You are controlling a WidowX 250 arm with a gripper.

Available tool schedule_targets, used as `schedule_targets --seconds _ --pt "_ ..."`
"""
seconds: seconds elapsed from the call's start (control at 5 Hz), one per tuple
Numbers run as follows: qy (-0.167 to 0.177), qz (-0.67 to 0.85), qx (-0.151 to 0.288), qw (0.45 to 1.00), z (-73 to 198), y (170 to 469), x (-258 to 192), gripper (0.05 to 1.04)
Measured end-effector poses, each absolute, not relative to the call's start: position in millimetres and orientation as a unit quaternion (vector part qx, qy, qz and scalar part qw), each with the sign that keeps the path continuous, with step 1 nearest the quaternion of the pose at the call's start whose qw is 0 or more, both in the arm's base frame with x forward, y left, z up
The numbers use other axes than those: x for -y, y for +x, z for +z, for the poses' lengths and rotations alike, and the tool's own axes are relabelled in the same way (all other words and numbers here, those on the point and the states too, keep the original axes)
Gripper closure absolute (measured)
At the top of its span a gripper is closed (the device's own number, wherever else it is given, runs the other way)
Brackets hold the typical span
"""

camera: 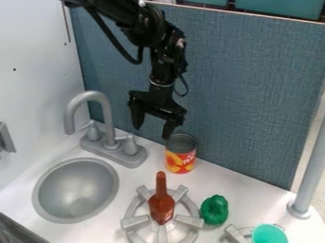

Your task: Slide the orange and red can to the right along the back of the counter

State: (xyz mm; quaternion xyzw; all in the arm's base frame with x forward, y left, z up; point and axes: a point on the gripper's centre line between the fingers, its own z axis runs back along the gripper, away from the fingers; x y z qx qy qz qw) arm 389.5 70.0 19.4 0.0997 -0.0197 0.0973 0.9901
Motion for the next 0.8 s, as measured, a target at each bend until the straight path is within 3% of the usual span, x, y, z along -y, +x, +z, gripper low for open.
schedule_targets --seconds 0.4,0.8 --pt "0.147 0.040 -0.039 0.987 -3 405 -104 0.083" --pt "0.178 0.020 -0.061 0.982 -21 408 -115 0.083"
